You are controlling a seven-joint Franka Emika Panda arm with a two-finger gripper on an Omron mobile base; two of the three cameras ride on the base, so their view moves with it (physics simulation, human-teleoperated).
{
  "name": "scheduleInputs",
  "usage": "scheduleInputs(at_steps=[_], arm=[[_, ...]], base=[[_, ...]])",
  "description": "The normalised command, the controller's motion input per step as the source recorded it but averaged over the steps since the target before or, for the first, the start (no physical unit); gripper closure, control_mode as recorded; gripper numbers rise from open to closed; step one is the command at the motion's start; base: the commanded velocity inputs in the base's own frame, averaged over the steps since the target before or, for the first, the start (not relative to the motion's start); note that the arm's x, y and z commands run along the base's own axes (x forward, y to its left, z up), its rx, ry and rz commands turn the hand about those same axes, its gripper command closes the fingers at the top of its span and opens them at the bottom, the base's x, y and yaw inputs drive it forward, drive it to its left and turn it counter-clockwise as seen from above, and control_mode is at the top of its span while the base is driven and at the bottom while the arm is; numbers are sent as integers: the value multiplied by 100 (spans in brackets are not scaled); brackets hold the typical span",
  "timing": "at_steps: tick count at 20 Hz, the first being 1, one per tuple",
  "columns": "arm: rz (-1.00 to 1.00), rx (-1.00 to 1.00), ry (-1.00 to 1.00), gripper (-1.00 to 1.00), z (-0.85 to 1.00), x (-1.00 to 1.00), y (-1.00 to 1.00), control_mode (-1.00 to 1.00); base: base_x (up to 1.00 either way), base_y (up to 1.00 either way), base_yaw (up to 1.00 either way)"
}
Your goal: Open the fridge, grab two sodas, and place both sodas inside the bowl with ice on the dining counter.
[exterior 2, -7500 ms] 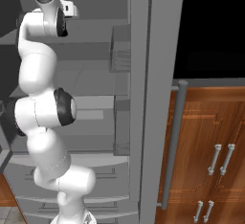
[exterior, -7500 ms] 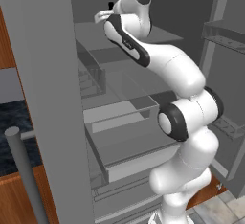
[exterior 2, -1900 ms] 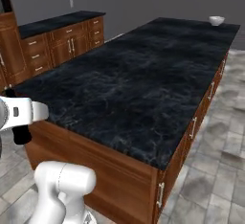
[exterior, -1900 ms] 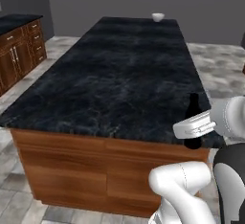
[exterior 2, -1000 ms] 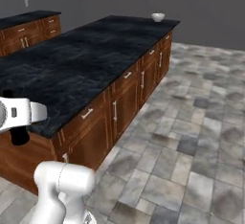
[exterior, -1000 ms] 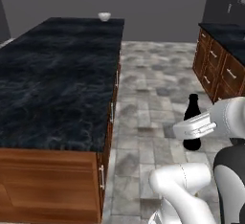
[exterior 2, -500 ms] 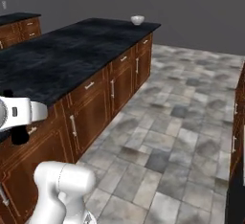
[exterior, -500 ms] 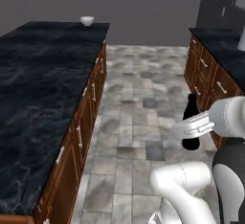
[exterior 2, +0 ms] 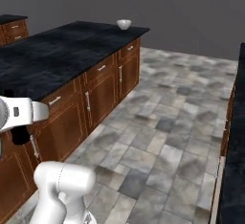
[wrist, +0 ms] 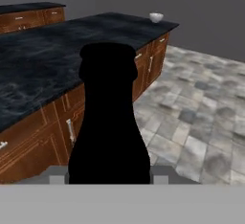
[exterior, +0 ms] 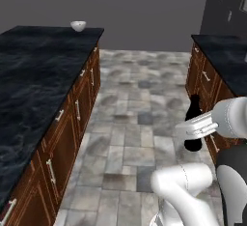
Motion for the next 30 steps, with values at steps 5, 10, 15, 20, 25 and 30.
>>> scheduleInputs(at_steps=[5,10,15,20,25,30], arm=[[0,0,0,100,0,0,0,100],[0,0,0,100,0,0,0,100],[0,0,0,100,0,0,0,100],[0,0,0,100,0,0,0,100],[0,0,0,100,0,0,0,100],[0,0,0,100,0,0,0,100]], base=[[100,-39,16],[100,-26,23],[100,-22,25],[100,-25,26],[100,-37,23],[100,-44,21]])
